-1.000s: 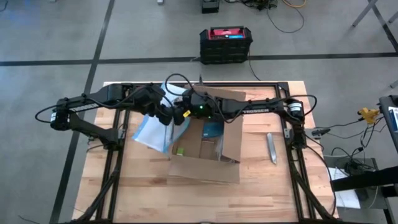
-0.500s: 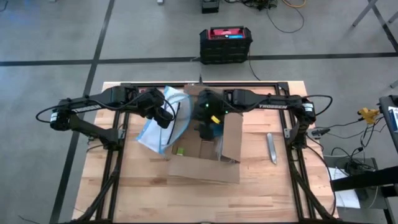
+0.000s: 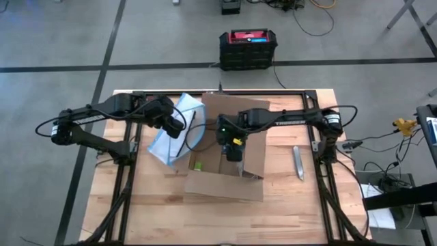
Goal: Unpack boxes
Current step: Put the white headphones into the blue zip bag
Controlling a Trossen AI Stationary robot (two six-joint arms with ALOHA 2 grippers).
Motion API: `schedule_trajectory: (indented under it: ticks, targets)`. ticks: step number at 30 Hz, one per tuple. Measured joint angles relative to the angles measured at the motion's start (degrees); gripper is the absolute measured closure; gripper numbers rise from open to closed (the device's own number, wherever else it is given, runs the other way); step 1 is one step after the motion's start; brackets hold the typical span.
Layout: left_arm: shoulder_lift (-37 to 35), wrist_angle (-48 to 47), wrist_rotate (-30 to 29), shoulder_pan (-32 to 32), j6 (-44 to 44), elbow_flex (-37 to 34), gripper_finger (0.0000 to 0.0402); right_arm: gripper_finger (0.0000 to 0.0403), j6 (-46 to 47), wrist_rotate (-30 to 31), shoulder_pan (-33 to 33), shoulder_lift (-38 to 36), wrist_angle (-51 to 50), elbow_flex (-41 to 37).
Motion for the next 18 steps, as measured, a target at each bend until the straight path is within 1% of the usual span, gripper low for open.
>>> schedule_trajectory:
  ticks: [4,10,12,14,18]
  targets:
    - [0.3,0.3,0.3,0.1,0.0,-1.5,0.0401,0.0203,5.2,-0.5,0.9,1.8,-12.5,2.4]
    - [0.4,1.0,1.1,0.3,-0.1,-3.1,0.0401,0.0215,9.2,-1.1,2.9,1.2,-36.3,10.6]
    - [0.4,1.1,1.1,0.3,0.4,-3.1,0.0402,0.0220,10.4,-1.9,3.6,0.0,-36.0,10.8]
    - [0.5,1.5,1.1,0.3,0.9,-3.1,0.0401,0.0226,11.2,-5.4,4.7,-1.9,-35.7,9.4]
    - [0.3,1.4,1.1,0.3,1.0,-3.1,0.0401,0.0239,13.6,-6.5,6.1,-5.0,-36.0,5.2]
